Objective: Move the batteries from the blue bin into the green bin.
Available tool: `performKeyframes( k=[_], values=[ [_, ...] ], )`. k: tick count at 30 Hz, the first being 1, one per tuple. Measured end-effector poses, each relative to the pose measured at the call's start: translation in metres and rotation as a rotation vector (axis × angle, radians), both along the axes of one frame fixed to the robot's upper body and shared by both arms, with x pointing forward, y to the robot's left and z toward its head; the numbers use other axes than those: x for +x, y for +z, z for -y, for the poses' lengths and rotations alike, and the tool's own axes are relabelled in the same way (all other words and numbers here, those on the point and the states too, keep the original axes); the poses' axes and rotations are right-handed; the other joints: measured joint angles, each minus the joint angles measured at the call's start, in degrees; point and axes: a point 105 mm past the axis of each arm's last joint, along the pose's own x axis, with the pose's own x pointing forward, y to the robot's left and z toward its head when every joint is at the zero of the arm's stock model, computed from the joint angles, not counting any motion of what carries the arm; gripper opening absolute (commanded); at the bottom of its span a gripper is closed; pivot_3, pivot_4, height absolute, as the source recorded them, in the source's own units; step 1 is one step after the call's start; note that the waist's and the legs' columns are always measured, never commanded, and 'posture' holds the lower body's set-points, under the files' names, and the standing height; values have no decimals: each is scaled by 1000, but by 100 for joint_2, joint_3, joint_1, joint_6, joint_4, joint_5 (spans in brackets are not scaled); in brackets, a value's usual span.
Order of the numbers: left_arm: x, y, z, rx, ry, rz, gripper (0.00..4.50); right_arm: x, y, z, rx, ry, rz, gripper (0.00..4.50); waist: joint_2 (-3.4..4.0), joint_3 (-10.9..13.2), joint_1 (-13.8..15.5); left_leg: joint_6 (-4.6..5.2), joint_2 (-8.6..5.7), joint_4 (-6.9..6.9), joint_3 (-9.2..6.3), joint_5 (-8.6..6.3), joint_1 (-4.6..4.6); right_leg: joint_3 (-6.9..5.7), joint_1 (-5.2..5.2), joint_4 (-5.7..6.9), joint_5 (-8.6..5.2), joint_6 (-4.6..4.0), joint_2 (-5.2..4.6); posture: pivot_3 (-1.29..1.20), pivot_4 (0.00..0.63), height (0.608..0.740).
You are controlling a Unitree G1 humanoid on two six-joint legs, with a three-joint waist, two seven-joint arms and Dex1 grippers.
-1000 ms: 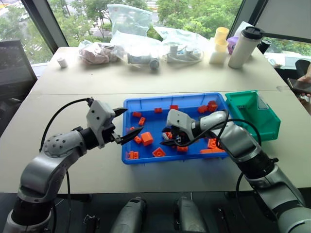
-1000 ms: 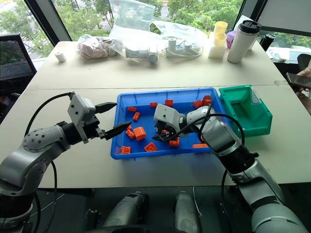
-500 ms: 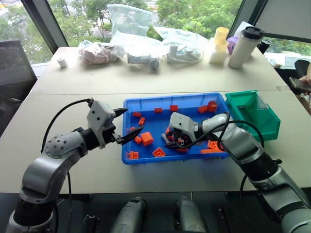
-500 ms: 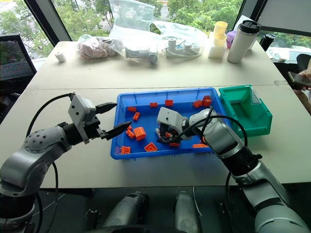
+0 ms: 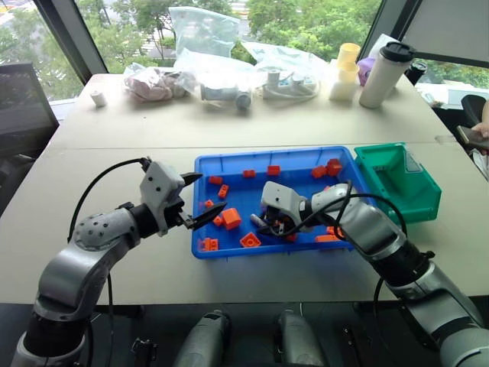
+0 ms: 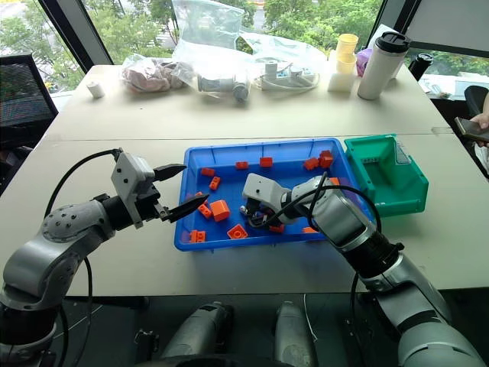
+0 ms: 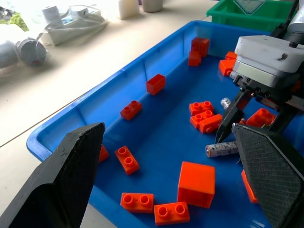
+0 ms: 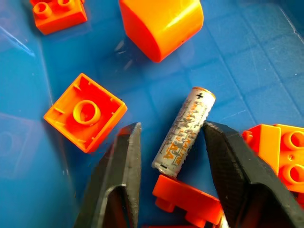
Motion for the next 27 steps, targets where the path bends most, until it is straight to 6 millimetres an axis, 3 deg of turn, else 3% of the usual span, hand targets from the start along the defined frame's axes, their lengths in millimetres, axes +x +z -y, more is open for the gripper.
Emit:
performKeyframes(
  k=[1, 7, 10, 11, 14, 16, 20, 25, 27],
  values=[
    [0, 0, 0, 0, 0, 0, 4500, 1, 1, 0, 0, 2, 8, 85, 0, 0, 0, 0, 0, 0, 0, 0, 0, 0, 0, 0, 0, 0, 0, 0, 150, 740],
    [0, 0, 0, -1, 1, 0, 4500, 8, 10, -2, 21, -25, 33, 44, 0, 0, -1, 0, 0, 0, 0, 0, 0, 0, -1, 0, 1, -1, 0, 0, 150, 740],
    [0, 0, 0, -1, 1, 0, 4500, 21, 33, 12, 89, -116, 64, 44, 0, 0, 14, 0, -2, 1, 0, 0, -2, 0, -1, -1, 1, -1, -1, 0, 150, 740],
    [0, 0, 0, -1, 0, 0, 4500, 27, 47, 22, 114, -167, 90, 44, 2, 1, 23, 0, -4, 1, 0, 0, -4, 0, -1, -1, 1, -1, -2, 0, 150, 740],
    [0, -1, 0, -2, -4, -3, 4500, 48, 108, 79, 164, -376, 258, 44, 1, 1, 45, 4, -8, 1, 0, -2, -7, 0, 2, -8, 2, 1, -4, 0, 150, 740],
    [1, -1, 0, -3, -8, -5, 4500, 52, 129, 117, 125, -488, 360, 44, -1, 0, 34, 7, -6, -1, 2, -4, -6, 0, 4, -15, 2, 1, -5, 0, 150, 740],
    [5, -1, 1, -2, -25, -1, 4500, 54, 111, 183, -16, -687, 371, 44, 2, 2, -6, 8, -2, -1, 26, -5, -5, 9, 0, -15, 2, 2, -7, 0, 150, 740],
    [12, 3, 10, 3, -81, 15, 4500, 47, 91, 231, -153, -765, 355, 44, 13, 7, -25, 9, 3, 1, 40, -5, -1, 21, -2, -15, 5, 7, -2, 0, 150, 740],
    [14, 3, 10, 7, -86, 18, 4500, 46, 85, 239, -166, -780, 342, 44, 14, 8, -53, 9, 3, 2, 45, -4, 0, 25, -3, -15, 6, 9, -2, 0, 150, 740]
  ],
)
